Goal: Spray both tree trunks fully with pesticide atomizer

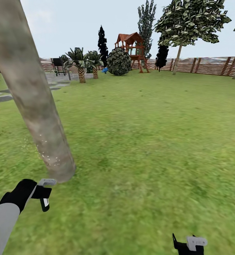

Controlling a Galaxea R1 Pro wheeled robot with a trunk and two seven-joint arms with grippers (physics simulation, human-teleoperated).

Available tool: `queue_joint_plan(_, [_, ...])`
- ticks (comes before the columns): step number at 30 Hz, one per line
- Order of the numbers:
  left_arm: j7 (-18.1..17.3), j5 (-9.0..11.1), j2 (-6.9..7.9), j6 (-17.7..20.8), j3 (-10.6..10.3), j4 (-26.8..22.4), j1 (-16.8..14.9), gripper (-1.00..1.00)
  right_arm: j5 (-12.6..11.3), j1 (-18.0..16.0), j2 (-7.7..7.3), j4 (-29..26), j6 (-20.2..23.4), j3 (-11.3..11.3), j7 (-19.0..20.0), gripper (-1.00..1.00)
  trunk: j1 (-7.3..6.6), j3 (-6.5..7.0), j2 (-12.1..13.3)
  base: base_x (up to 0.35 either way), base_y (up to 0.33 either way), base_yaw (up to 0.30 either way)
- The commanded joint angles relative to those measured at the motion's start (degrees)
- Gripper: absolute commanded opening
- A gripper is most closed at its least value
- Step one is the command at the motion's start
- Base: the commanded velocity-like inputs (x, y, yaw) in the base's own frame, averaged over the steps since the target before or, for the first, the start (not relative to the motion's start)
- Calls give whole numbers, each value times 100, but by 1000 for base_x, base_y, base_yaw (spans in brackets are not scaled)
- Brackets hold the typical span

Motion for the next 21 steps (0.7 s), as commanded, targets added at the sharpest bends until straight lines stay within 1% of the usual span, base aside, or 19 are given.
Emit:
queue_joint_plan(1, [-51,-61,-8,24,43,-10,-4,-100,60,-5,2,7,-17,-29,-20,100,0,-5,-2,87,-268,42])
queue_joint_plan(5, [-51,-61,-5,24,43,-10,-4,-100,60,-6,2,7,-17,-29,-20,100,0,-5,-2,87,-269,167])
queue_joint_plan(12, [-51,-61,-7,24,43,-10,-4,-100,60,-6,2,7,-17,-29,-20,100,0,-5,-2,99,-268,268])
queue_joint_plan(21, [-51,-61,-6,24,43,-10,-4,-100,60,-5,2,7,-17,-29,-20,100,0,-5,-2,176,-240,261])
